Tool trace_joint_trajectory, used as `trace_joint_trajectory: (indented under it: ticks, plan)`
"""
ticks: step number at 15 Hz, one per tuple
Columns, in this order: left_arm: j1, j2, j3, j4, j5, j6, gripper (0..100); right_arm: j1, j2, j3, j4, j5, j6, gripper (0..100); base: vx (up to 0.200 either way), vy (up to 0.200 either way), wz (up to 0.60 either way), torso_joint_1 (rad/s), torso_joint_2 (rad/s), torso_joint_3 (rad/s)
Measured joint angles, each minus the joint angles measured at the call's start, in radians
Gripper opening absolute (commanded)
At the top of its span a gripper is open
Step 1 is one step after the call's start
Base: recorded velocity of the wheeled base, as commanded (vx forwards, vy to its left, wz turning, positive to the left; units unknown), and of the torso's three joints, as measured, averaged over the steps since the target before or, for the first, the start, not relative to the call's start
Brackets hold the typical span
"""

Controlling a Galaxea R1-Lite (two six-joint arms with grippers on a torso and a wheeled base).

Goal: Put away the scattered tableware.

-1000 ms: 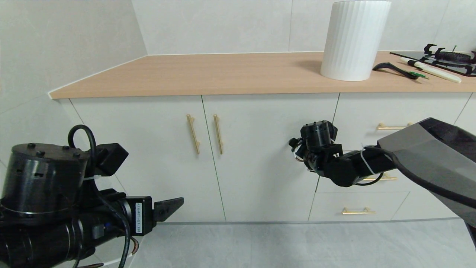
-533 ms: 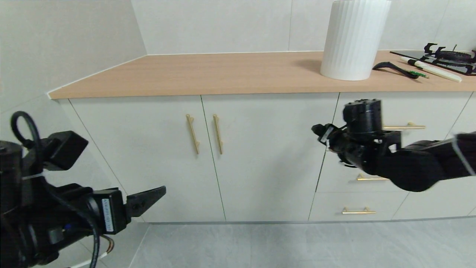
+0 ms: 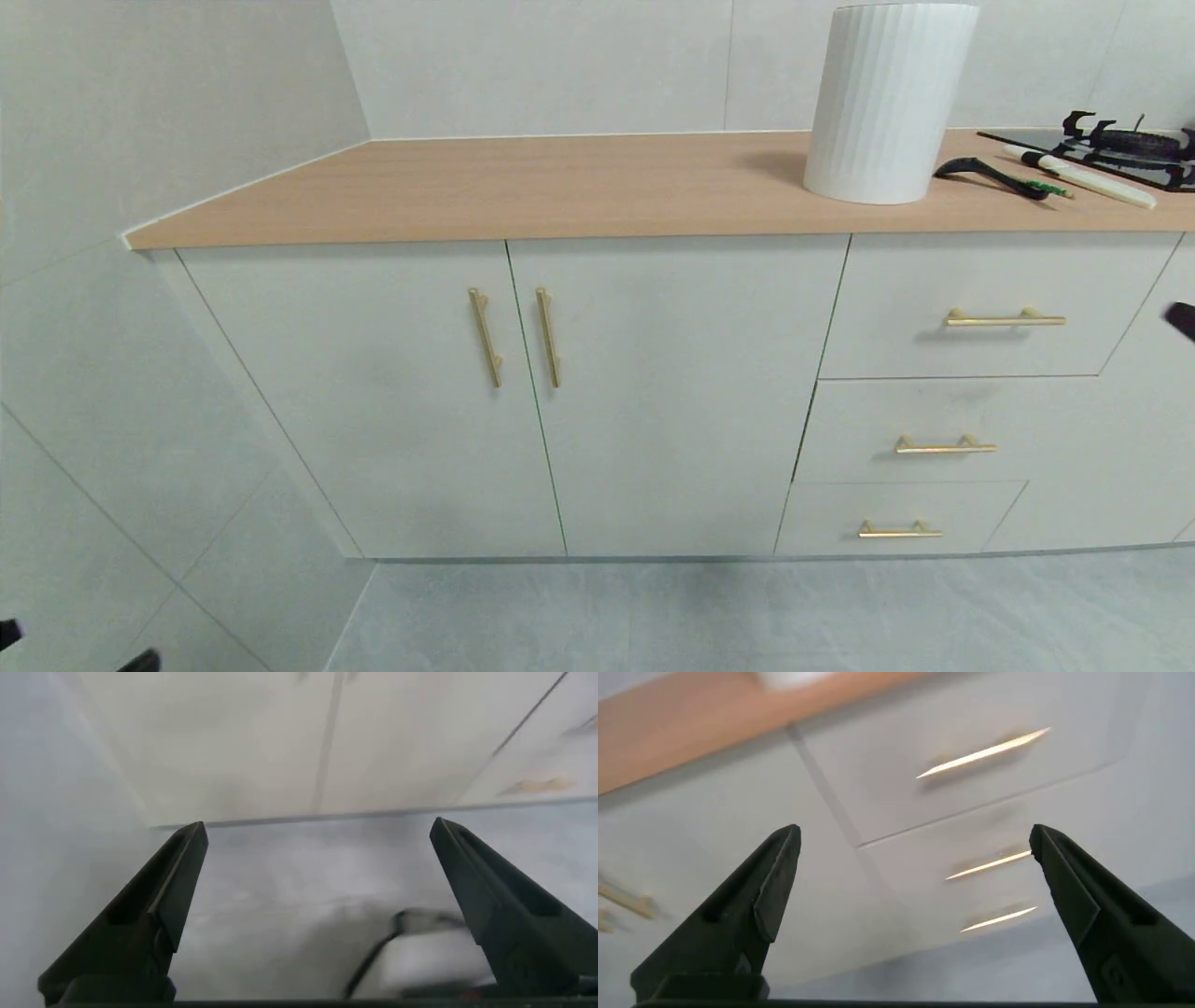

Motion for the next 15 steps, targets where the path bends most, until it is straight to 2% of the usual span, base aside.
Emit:
trace_joint_trajectory:
  ticks: [2,4,5,7,8,9,11,13,14,15]
  plan:
    - [0.061,-0.159,-0.002,0.121,0.008,0.05,100,-0.06,-0.244,0.06,0.118,0.023,-0.114,100,0.0,0.0,0.0,0.0,0.0,0.0]
    - [0.14,-0.28,-0.004,0.159,0.011,0.068,100,-0.1,-0.465,0.092,0.252,0.031,-0.213,100,0.0,0.0,0.0,0.0,0.0,0.0]
    - [0.186,-0.332,-0.002,0.169,0.017,0.068,100,-0.126,-0.571,0.104,0.323,0.034,-0.26,100,0.0,0.0,0.0,0.0,0.0,0.0]
    - [0.253,-0.393,0.017,0.174,0.1,0.016,100,-0.203,-0.736,0.127,0.43,0.039,-0.31,100,0.0,0.0,0.0,0.0,0.0,0.0]
    - [0.288,-0.411,0.03,0.174,0.113,0.002,100,-0.237,-0.802,0.152,0.469,0.027,-0.321,100,0.0,0.0,0.0,0.0,0.0,0.0]
    - [0.327,-0.43,0.041,0.174,0.112,0.003,100,-0.256,-0.844,0.171,0.477,-0.004,-0.318,100,0.0,0.0,0.0,0.0,0.0,0.0]
    - [0.381,-0.483,0.094,0.17,0.108,0.026,100,-0.27,-0.893,0.212,0.474,-0.02,-0.301,100,0.0,0.0,0.0,0.0,0.0,0.0]
    - [0.403,-0.515,0.19,0.079,0.117,0.027,100,-0.274,-0.914,0.285,0.456,-0.006,-0.297,100,0.0,0.0,0.0,0.0,0.0,0.0]
    - [0.407,-0.523,0.239,0.021,0.095,0.049,100,-0.274,-0.919,0.338,0.434,0.035,-0.297,100,0.0,0.0,0.0,0.0,0.0,0.0]
    - [0.41,-0.529,0.297,-0.074,0.051,0.097,100,-0.274,-0.922,0.397,0.391,0.094,-0.296,100,0.0,0.0,0.0,0.0,0.0,0.0]
